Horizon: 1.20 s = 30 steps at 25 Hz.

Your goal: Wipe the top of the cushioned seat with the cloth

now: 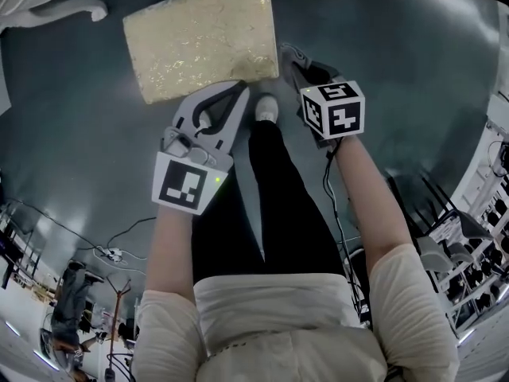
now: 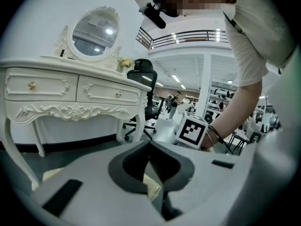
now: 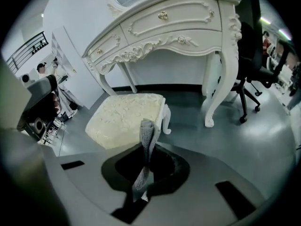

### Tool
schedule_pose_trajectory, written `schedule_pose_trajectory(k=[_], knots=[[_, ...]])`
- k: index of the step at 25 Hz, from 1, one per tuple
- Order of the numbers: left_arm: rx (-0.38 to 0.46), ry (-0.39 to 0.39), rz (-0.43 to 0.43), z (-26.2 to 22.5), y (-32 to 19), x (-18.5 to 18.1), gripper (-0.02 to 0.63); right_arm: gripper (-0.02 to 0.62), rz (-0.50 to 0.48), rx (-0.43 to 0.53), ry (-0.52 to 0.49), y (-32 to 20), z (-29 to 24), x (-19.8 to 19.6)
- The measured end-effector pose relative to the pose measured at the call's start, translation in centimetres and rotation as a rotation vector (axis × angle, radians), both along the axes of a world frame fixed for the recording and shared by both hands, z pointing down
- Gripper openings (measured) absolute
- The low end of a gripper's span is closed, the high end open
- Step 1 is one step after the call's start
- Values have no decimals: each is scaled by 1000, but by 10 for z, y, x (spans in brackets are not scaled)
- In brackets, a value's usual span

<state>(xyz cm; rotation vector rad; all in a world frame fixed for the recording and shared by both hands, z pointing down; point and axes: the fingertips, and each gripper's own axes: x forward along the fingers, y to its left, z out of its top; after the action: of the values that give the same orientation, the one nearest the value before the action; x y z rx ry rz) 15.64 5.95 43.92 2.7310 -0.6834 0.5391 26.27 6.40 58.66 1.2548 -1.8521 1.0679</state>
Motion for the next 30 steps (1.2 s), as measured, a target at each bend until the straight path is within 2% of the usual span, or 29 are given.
schedule_pose_trajectory(k=[6,13,17,22,26,30], knots=[[82,-2,13,-49,-9,-24,2,28,0,118,-34,-14,-68,-33],[160,30,-75,-128,-22,-70,2,26,-13,264,-86,-33,-160,-77],[221,61,-96,-179,-27,-89,3,28,-43,358,-85,-41,-223,-97],[261,75,-91,-239,-27,-111,2,28,-88,466,-74,-46,-299,-124],[335,94,-69,-291,-22,-123,2,26,-107,553,-72,-48,-358,-136],[383,110,-85,-334,-22,-135,2,26,-117,639,-74,-50,-413,-144]])
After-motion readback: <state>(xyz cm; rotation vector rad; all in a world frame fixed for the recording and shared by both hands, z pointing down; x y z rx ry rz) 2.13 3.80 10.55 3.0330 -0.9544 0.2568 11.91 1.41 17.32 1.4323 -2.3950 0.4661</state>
